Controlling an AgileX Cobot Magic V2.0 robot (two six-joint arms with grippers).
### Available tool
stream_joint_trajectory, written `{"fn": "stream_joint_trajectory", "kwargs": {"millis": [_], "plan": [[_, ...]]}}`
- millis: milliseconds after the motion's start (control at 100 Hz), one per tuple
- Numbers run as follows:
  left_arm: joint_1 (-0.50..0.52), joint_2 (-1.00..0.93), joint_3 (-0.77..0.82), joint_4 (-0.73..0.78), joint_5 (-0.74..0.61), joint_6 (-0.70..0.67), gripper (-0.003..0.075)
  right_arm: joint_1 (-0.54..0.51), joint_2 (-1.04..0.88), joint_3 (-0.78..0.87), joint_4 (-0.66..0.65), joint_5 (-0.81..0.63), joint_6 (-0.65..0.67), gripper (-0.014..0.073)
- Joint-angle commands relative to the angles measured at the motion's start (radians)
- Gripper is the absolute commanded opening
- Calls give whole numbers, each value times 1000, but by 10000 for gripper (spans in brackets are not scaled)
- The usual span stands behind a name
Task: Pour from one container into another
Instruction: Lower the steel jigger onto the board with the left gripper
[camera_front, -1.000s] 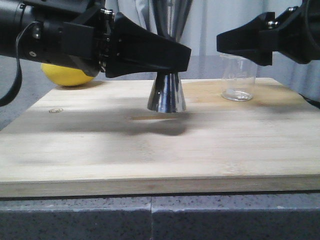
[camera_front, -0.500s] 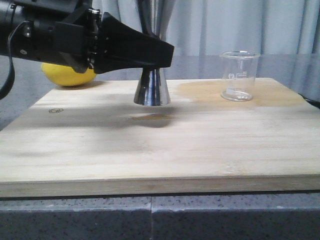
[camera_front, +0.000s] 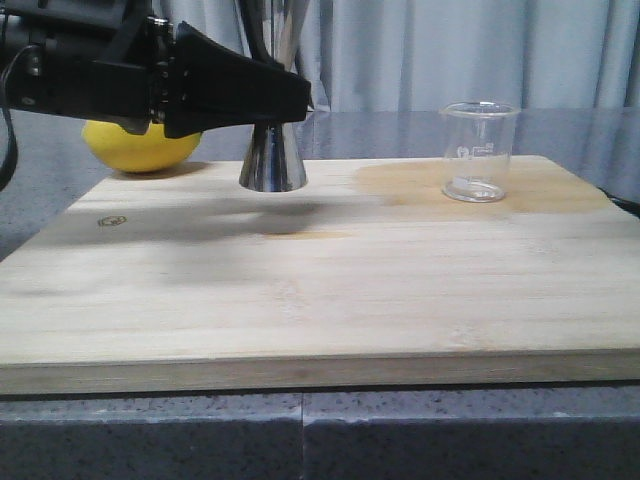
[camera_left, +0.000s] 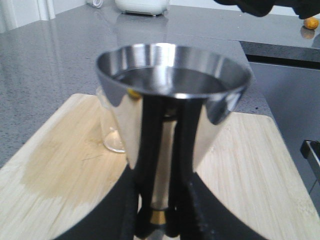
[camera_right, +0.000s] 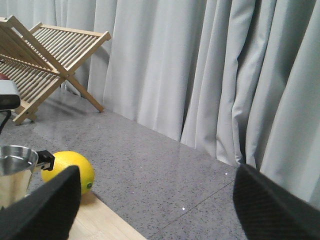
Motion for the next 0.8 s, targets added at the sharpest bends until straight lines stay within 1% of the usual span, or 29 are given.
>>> {"fn": "stream_joint_trajectory", "kwargs": {"millis": [0,170,450,790], "plan": [[12,-48,-29,-120,-98,13,-19,-6,-26,-24,35,-52,3,566],[21,-43,-29,-152,-98,30,-19,-6,-26,-24,35,-52,3,566],[21,5,-29,-156,-109,30,-19,-6,-26,-24,35,-52,3,566],[21,5,-29,-161,-98,54,-19,-6,-26,-24,35,-52,3,566]]}}
